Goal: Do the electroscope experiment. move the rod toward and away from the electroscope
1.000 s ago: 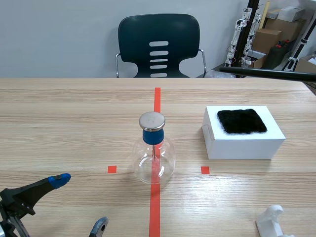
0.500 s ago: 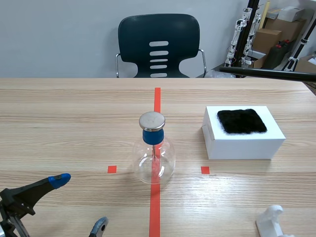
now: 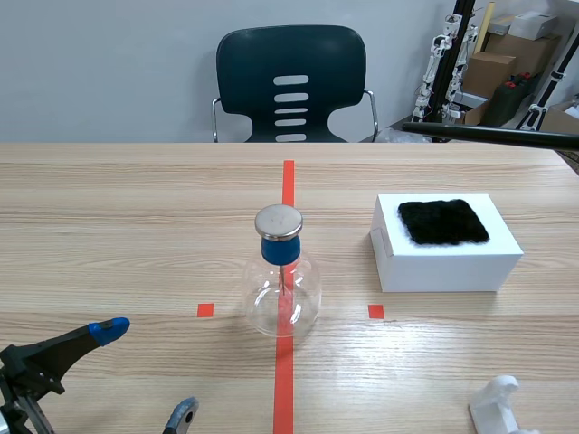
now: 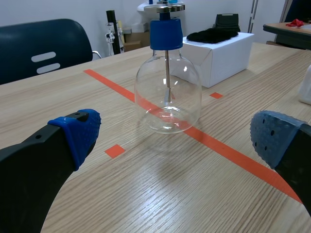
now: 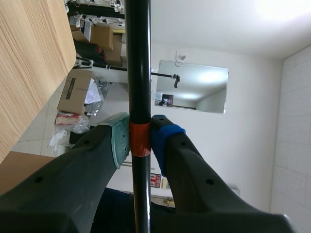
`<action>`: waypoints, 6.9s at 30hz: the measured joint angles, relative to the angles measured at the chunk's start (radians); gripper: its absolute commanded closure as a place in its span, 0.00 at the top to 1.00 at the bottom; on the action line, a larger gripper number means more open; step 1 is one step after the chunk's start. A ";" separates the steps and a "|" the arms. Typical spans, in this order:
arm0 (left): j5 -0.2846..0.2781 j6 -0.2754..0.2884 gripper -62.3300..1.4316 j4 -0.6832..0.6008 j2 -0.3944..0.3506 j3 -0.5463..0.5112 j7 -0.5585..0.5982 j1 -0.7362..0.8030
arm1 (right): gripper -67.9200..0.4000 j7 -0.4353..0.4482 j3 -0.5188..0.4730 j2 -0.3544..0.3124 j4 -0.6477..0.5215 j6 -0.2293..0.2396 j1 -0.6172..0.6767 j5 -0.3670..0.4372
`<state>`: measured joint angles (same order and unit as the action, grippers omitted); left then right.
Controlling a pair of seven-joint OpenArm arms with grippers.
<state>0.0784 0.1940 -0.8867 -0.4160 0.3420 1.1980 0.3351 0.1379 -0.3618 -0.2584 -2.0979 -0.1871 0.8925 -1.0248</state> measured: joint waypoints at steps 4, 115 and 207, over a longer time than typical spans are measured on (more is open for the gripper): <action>0.000 0.000 1.00 0.000 0.000 0.000 0.000 0.000 | 0.03 -0.001 0.000 -0.002 0.000 0.000 0.000 0.000; 0.000 0.000 1.00 0.000 0.000 0.000 0.000 0.000 | 0.02 -0.117 0.532 -0.523 0.255 -0.019 -0.512 -0.099; 0.000 0.000 1.00 0.000 0.000 0.000 0.000 0.000 | 0.03 0.272 -0.128 0.064 -0.193 -0.060 0.166 0.111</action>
<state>0.0784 0.1940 -0.8867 -0.4160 0.3420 1.1980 0.3351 0.4103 -0.4896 -0.1947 -2.2906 -0.2474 1.0584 -0.9138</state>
